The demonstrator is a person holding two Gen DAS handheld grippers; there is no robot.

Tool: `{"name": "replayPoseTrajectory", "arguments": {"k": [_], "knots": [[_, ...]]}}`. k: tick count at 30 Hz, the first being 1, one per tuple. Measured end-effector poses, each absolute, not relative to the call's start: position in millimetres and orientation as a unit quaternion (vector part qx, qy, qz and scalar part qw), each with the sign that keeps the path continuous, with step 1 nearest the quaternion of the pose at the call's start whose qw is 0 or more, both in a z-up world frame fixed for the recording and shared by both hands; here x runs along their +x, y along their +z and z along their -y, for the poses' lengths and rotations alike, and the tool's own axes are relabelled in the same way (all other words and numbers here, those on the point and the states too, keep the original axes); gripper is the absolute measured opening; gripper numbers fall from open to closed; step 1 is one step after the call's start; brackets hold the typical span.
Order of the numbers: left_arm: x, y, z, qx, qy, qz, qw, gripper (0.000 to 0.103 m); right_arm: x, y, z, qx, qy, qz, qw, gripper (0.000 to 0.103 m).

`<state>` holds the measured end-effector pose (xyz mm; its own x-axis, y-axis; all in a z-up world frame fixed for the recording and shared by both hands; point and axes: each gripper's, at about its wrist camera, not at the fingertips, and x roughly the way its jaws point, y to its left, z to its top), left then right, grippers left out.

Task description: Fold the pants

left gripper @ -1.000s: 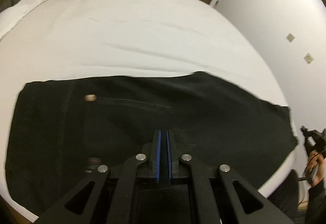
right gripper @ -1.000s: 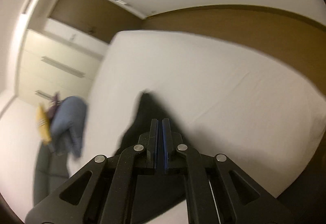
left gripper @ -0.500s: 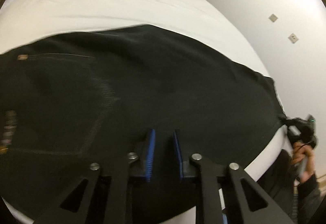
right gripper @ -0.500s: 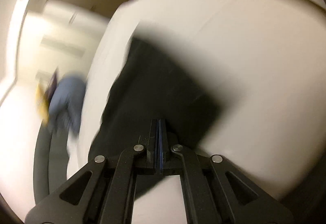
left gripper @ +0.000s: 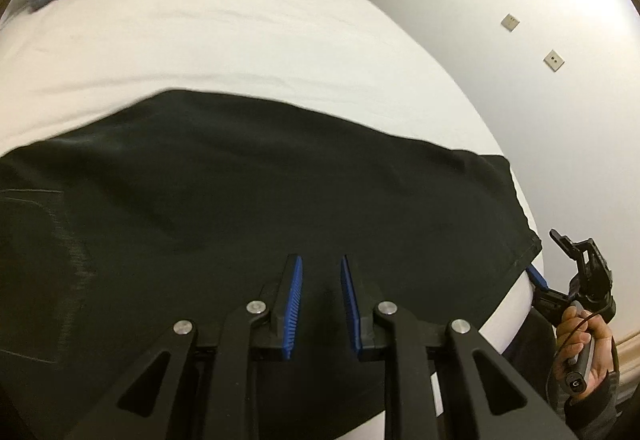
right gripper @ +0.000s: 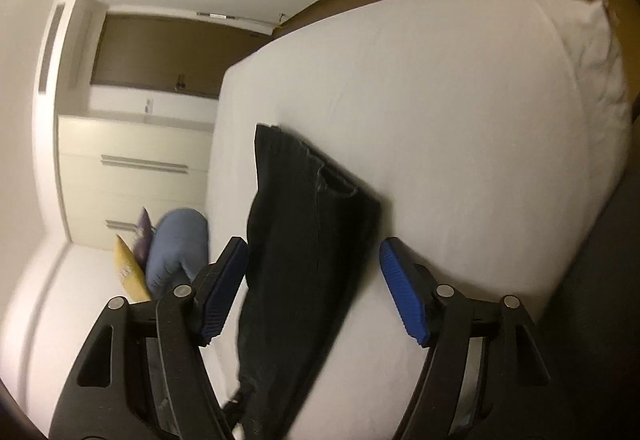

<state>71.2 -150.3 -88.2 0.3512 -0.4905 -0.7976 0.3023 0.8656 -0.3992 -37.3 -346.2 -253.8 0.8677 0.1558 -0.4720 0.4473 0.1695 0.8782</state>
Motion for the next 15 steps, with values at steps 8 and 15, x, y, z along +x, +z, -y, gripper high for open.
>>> {"name": "replayPoseTrajectory", "arguments": {"k": [8,15], "knots": [[67.7,-107.0,146.5,-0.068,-0.233,-0.551,0.798,0.023,1.4,-276.5,353.9,0.684,-0.092,-0.192,0.698,0.042],[60.7,-111.5,164.1,-0.04,-0.223,-0.546,0.806,0.023,4.5,-278.4,354.4,0.682,-0.087,-0.208,0.696,0.018]]}}
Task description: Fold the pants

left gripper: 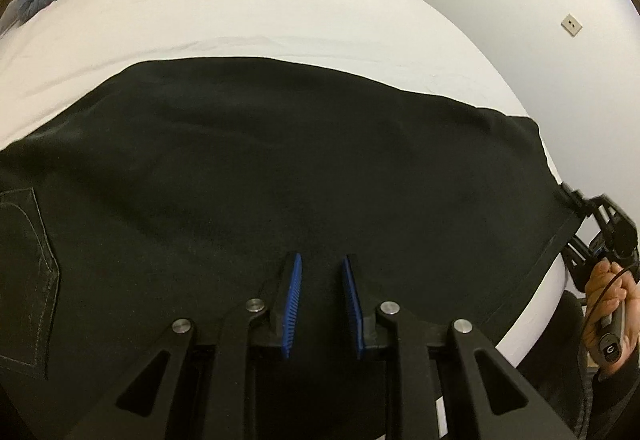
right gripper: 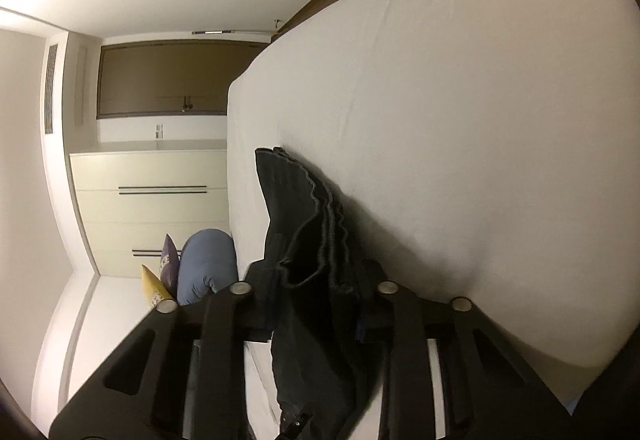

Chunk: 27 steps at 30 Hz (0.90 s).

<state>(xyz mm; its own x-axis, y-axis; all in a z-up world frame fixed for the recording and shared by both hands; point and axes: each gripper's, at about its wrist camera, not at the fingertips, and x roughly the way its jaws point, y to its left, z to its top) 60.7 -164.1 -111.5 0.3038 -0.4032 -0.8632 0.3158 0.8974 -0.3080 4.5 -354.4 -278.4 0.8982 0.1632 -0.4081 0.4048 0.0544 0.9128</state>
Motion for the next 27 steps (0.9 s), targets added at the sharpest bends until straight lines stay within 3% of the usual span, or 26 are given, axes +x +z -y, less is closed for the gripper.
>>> {"name": "replayPoseTrajectory", "arguments": {"k": [4,18,23,27], "knots": [[58.4,-114.0,171.6,-0.04,-0.226,-0.544,0.807,0.024,-6.4,-279.3,355.2,0.679,-0.096,-0.213,0.696,0.01],[58.0,-110.6,149.6,-0.055,-0.229,-0.541,0.807,0.023,11.2,-249.9,344.9,0.607,-0.128,-0.24,0.746,0.01],[58.9,-112.0,142.4,-0.071,-0.234,-0.54,0.805,0.023,26.9,-193.9,313.1,0.503,-0.113,-0.271,0.813,0.01],[61.2,-111.8,136.5,-0.086,-0.238,-0.541,0.802,0.023,62.2,-151.4,224.4,0.314,-0.057,-0.331,0.888,0.01]]}}
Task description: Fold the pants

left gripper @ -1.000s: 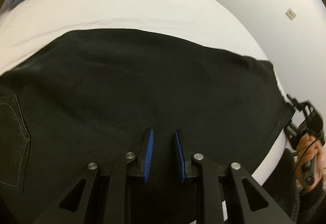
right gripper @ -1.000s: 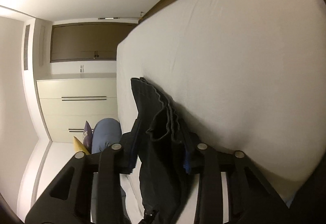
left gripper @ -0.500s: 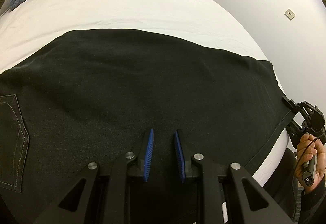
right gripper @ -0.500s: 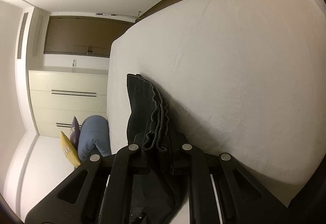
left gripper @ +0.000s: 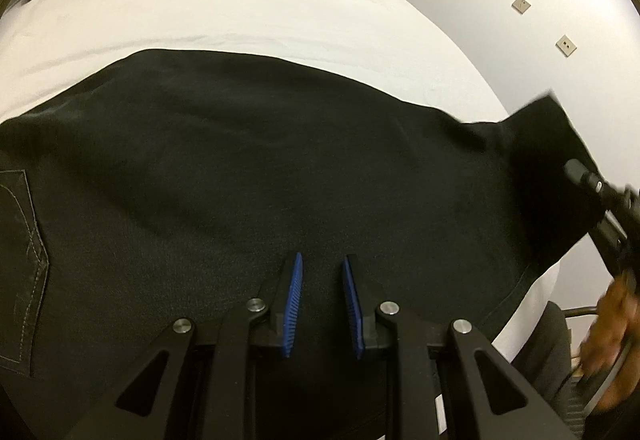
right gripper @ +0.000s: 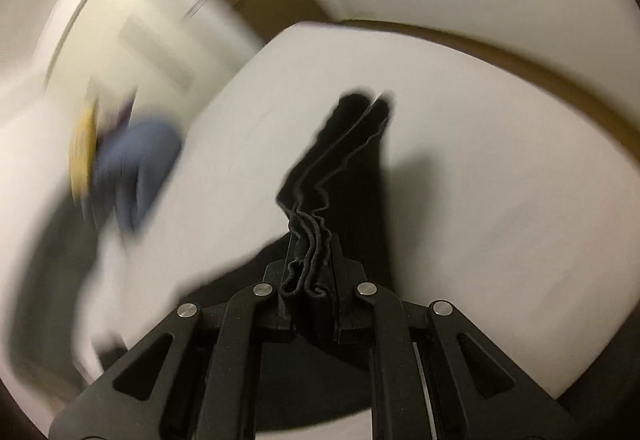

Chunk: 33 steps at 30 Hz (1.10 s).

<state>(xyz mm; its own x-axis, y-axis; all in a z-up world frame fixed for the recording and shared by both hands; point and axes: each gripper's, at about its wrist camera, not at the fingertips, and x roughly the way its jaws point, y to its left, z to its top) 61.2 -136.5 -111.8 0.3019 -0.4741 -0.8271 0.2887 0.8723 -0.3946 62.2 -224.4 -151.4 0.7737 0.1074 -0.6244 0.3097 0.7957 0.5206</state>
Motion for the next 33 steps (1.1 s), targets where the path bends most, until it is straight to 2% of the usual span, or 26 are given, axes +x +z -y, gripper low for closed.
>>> {"name": "replayPoseTrajectory", "arguments": {"k": [2,4,5,6,7,8,9,20,26,28,29,30,31,32,33], "knots": [[62.6,-111.8,133.4,-0.099,-0.241,-0.542,0.799,0.026,76.7,-157.0,170.3,0.226,-0.022,-0.377,0.898,0.01],[65.1,-110.3,130.8,-0.118,-0.254,-0.545,0.79,0.037,89.8,-184.4,120.7,0.129,-0.008,-0.437,0.89,0.01],[65.8,-108.0,130.2,-0.127,-0.26,-0.546,0.786,0.048,93.4,-202.0,105.6,0.104,-0.009,-0.463,0.88,0.01],[66.0,-104.9,130.3,-0.131,-0.263,-0.545,0.785,0.064,94.4,-209.9,100.9,0.099,-0.013,-0.471,0.876,0.01],[65.9,-101.6,130.7,-0.133,-0.264,-0.542,0.787,0.072,91.6,-214.6,98.0,0.094,-0.022,-0.467,0.879,0.01],[65.7,-98.0,131.3,-0.135,-0.264,-0.538,0.789,0.088,89.2,-213.5,96.9,0.088,-0.023,-0.462,0.882,0.01],[66.0,-95.2,132.0,-0.142,-0.266,-0.533,0.79,0.098,88.9,-211.9,97.3,0.087,-0.022,-0.461,0.883,0.01],[96.0,-92.7,137.3,-0.287,-0.323,-0.557,0.71,0.1,49.2,-147.1,60.0,0.007,-0.036,-0.394,0.918,0.01],[116.8,-94.4,119.1,-0.322,-0.306,-0.563,0.697,0.101,33.0,-134.3,13.8,-0.057,-0.009,-0.384,0.921,0.01],[120.7,-92.7,113.3,-0.312,-0.301,-0.564,0.703,0.097,27.9,-133.7,3.3,-0.058,0.006,-0.389,0.919,0.01],[122.7,-93.2,109.8,-0.309,-0.299,-0.567,0.703,0.082,25.1,-131.6,-0.8,-0.057,0.012,-0.389,0.919,0.01],[125.0,-94.5,106.8,-0.31,-0.303,-0.57,0.698,0.06,22.7,-130.8,-5.5,-0.06,0.017,-0.389,0.919,0.01],[128.4,-96.4,104.4,-0.31,-0.305,-0.576,0.692,0.049,19.9,-129.2,-12.7,-0.064,0.023,-0.388,0.919,0.01],[131.6,-98.0,101.0,-0.305,-0.303,-0.583,0.689,0.028,17.9,-128.0,-17.6,-0.065,0.027,-0.387,0.919,0.01],[134.1,-98.4,97.7,-0.297,-0.3,-0.588,0.69,0.014,15.1,-126.0,-22.8,-0.064,0.033,-0.387,0.919,0.01]]}}
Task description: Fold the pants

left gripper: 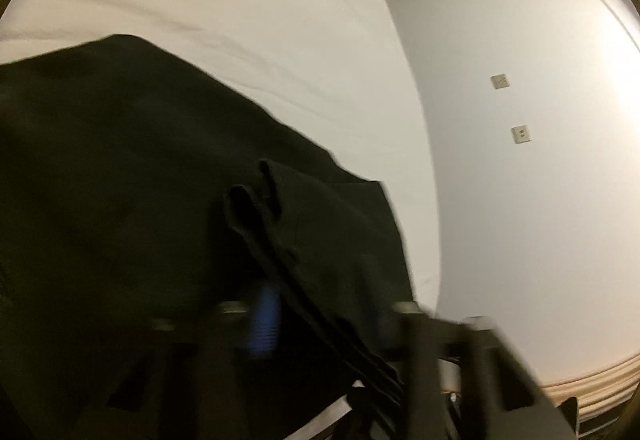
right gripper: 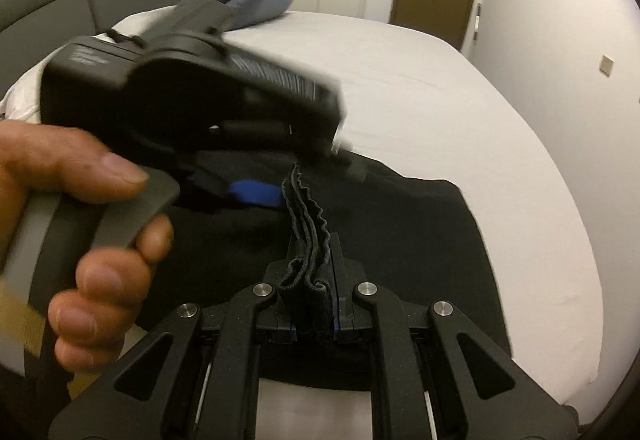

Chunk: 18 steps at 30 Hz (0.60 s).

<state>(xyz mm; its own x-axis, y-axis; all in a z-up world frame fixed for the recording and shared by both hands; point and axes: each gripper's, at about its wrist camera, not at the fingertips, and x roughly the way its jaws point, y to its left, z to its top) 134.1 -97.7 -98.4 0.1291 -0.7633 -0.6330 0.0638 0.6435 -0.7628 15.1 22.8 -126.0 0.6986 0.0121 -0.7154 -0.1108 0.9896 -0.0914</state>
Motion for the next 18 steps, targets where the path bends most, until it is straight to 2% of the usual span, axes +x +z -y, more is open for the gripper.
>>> {"name": "replayPoseTrajectory", "arguments": {"k": [9,14,18], "knots": [[152.1,-76.5,65.4,-0.194,-0.302,-0.585,0.728,0.01,3.4,-125.8,-63.6,-0.073,0.086,-0.393,0.912,0.01],[138.2,-87.3,44.7,-0.137,-0.289,-0.593,0.739,0.01,-0.6,-136.3,-85.7,-0.065,0.117,-0.413,0.901,0.01],[134.1,-99.3,29.2,-0.131,-0.281,-0.598,0.739,0.01,-6.2,-144.1,-94.4,-0.05,0.134,-0.43,0.892,0.01]]}}
